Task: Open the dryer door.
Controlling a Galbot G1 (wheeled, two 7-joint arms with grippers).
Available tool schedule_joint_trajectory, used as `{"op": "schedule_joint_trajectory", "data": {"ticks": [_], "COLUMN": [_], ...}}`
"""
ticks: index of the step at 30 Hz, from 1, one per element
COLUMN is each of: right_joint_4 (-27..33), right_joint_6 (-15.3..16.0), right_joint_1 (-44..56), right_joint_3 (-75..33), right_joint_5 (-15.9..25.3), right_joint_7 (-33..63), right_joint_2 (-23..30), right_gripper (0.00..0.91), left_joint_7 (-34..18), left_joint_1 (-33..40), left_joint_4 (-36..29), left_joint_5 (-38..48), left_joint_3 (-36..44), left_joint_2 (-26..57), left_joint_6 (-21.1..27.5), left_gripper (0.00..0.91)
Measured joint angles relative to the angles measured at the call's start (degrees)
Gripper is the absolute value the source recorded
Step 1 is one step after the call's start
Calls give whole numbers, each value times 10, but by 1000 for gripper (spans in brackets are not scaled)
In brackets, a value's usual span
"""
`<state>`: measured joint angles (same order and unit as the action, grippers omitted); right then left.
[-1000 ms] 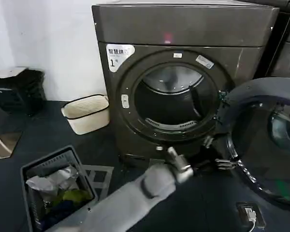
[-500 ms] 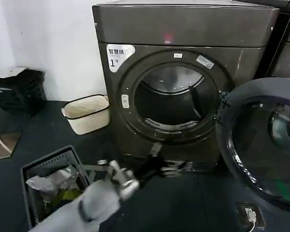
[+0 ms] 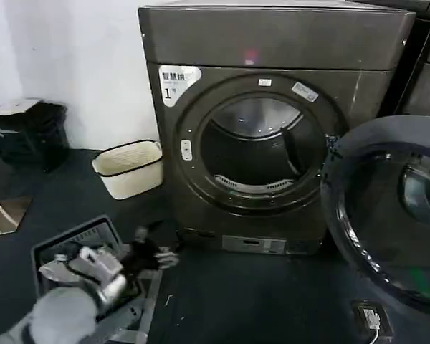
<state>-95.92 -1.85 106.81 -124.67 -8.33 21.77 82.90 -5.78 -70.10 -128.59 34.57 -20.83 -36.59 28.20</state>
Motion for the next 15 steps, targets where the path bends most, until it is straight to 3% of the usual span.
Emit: {"op": "schedule_joint_trajectory", "data": {"ticks": [7, 12, 15], "right_joint_4": [8, 18, 23], "right_joint_6": [11, 17, 15], "right_joint_1": [-4, -1, 2], "right_joint_3": [7, -4, -10], "right_joint_5": [-34, -66, -78], "right_joint_7": [-4, -17, -24], "right_joint_2": [-4, -8, -9], "right_gripper": [907, 907, 907], "left_joint_7": [-130, -276, -334], "left_joint_1": [-44, -57, -60], "left_joint_4": [-8, -1, 9], "left_joint_5": [223, 411, 517], "left_joint_3": [-109, -154, -162], "left_joint_2": [47, 81, 99], "left_joint_6": [123, 141, 141], "left_gripper": [907, 907, 907]}}
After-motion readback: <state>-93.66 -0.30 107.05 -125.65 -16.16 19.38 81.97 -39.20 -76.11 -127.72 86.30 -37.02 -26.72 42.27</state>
